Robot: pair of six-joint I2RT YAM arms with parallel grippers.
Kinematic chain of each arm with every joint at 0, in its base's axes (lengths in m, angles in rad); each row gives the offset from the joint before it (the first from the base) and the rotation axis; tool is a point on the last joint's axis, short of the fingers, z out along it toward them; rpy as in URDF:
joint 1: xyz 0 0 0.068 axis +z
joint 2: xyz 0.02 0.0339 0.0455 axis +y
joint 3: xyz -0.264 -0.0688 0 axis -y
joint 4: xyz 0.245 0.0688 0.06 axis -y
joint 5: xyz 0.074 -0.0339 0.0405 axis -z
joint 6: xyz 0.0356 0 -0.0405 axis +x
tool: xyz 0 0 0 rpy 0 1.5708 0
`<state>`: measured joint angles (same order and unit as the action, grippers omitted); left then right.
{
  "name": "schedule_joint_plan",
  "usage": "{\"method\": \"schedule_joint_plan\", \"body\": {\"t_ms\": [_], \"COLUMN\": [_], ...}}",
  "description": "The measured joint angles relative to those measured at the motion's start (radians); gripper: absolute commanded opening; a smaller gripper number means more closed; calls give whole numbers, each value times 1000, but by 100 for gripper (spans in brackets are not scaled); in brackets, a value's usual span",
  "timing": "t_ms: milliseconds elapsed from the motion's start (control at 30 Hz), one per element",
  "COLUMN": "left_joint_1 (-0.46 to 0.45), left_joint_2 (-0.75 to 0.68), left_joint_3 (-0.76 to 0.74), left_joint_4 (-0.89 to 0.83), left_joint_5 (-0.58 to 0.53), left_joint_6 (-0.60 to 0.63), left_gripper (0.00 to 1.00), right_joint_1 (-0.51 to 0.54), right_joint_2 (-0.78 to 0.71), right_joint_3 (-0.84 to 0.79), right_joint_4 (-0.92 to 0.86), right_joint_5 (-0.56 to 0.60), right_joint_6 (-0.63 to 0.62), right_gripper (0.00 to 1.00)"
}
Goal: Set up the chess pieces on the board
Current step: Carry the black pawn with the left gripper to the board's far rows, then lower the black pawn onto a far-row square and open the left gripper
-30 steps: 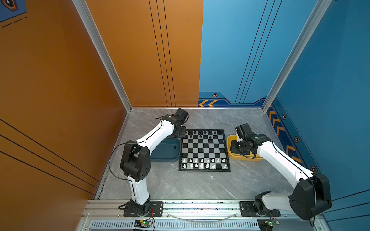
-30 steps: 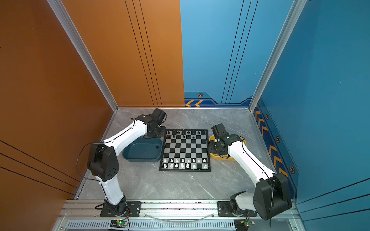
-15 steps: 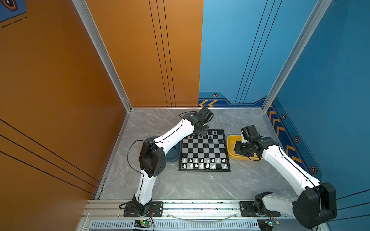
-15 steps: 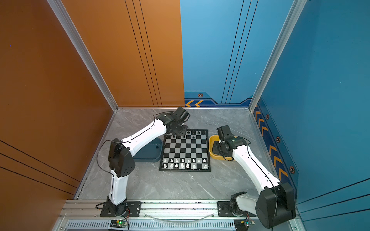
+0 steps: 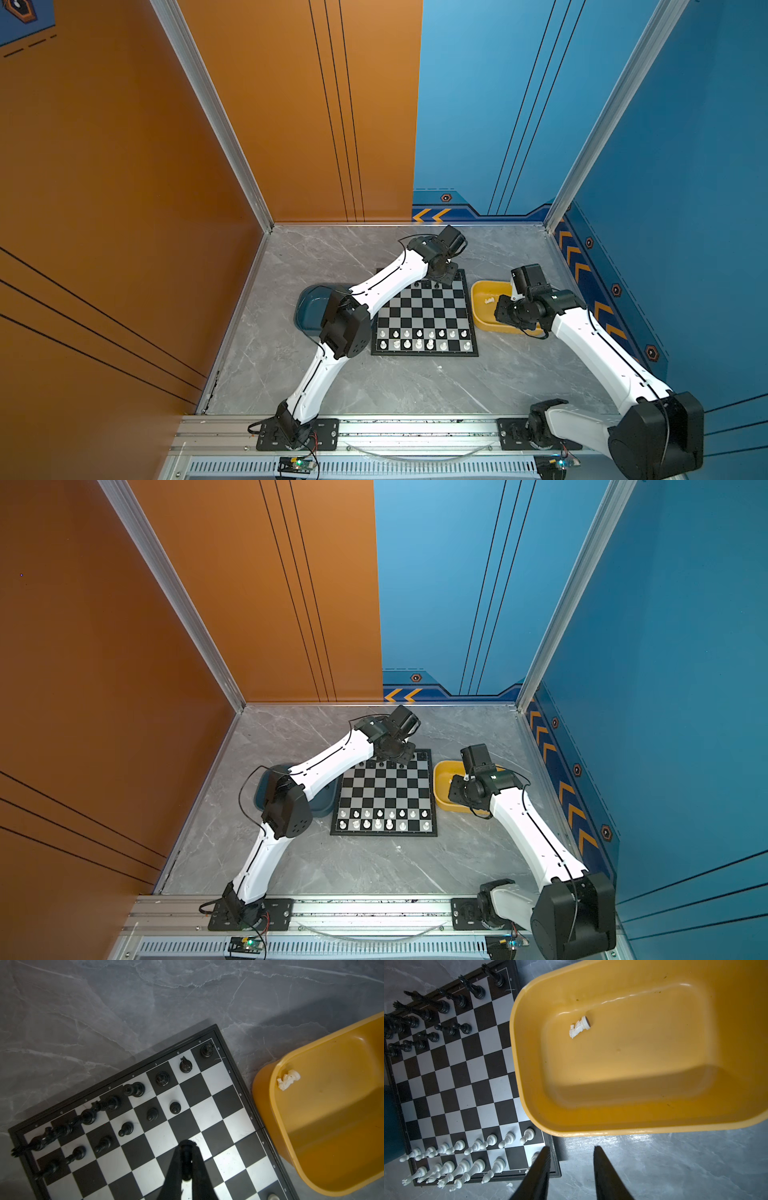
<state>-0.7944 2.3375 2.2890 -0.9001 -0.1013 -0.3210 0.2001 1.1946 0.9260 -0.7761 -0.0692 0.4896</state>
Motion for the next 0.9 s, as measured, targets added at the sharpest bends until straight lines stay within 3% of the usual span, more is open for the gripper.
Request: {"method": "schedule_joint_plan", "body": {"t_ms": [300, 900], "left_joint_1": [-19, -18], "left_joint_2": [122, 184], "left_joint_3": [90, 103], "left_joint_4": [-2, 23], "left_joint_5": [35, 26], "left_joint_6": [3, 3], "left_gripper": [0, 0], "right_joint_1": [-24, -38], "right_joint_2": [0, 0], "right_joint_3": [-9, -19], "right_joint_4": [0, 0], "right_joint_5": [-11, -33], "right_joint_6": [-17, -21], "right_gripper": [38, 38]}}
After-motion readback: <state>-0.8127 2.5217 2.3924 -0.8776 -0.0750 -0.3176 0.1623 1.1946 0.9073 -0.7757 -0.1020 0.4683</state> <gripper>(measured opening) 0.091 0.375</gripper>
